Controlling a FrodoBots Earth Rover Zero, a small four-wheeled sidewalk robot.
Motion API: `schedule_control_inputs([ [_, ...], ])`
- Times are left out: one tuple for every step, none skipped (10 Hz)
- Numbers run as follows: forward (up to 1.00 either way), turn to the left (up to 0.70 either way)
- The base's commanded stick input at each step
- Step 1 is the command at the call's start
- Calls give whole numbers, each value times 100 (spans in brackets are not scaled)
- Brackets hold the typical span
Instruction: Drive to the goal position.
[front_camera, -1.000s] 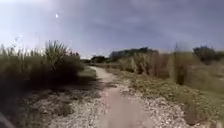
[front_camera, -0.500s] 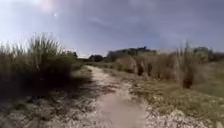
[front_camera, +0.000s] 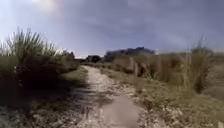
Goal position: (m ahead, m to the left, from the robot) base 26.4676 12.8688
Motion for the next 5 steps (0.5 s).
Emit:
schedule_control_inputs([
  [85, 1],
  [85, 0],
  [85, 0],
  [85, 0],
  [85, 0],
])
